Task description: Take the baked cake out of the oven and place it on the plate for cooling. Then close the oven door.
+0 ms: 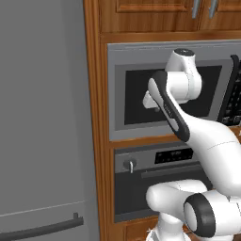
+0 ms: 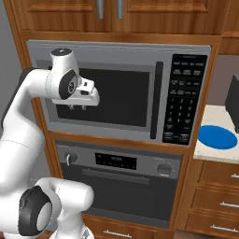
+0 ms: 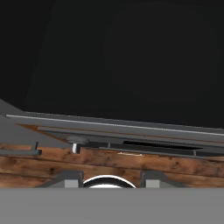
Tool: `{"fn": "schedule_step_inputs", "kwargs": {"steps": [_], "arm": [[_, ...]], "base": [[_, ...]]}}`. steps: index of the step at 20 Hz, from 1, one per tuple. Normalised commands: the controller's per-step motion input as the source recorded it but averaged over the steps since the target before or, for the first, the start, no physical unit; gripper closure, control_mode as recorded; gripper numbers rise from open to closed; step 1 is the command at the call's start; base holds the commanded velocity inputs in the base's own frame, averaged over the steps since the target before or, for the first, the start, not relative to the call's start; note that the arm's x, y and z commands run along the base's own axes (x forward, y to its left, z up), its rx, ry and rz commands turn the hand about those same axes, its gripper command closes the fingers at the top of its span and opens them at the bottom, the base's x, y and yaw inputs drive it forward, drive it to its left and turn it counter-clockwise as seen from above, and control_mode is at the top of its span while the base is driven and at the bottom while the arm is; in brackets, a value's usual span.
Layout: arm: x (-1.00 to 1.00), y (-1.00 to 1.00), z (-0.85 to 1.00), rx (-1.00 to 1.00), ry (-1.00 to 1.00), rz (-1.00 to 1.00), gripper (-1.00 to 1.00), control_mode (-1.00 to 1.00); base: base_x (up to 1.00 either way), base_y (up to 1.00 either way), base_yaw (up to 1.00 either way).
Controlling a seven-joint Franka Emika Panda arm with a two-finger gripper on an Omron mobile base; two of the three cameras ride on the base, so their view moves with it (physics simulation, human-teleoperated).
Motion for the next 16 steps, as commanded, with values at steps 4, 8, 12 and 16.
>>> {"fn": "schedule_step_inputs", "kwargs": {"steps": [4, 8, 12, 16], "arm": [[0.0, 0.0, 0.0, 0.0, 0.0, 0.0, -1.0, 1.0], [0.0, 0.0, 0.0, 0.0, 0.0, 0.0, -1.0, 1.0], [0.0, 0.0, 0.0, 0.0, 0.0, 0.0, -1.0, 1.0], [0.0, 0.0, 0.0, 0.0, 0.0, 0.0, -1.0, 1.0]], "base": [[0.0, 0.0, 0.0], [-0.58, -0.11, 0.01], [-0.9, -0.59, 0.08], [-0.57, -0.54, 0.27]]}}
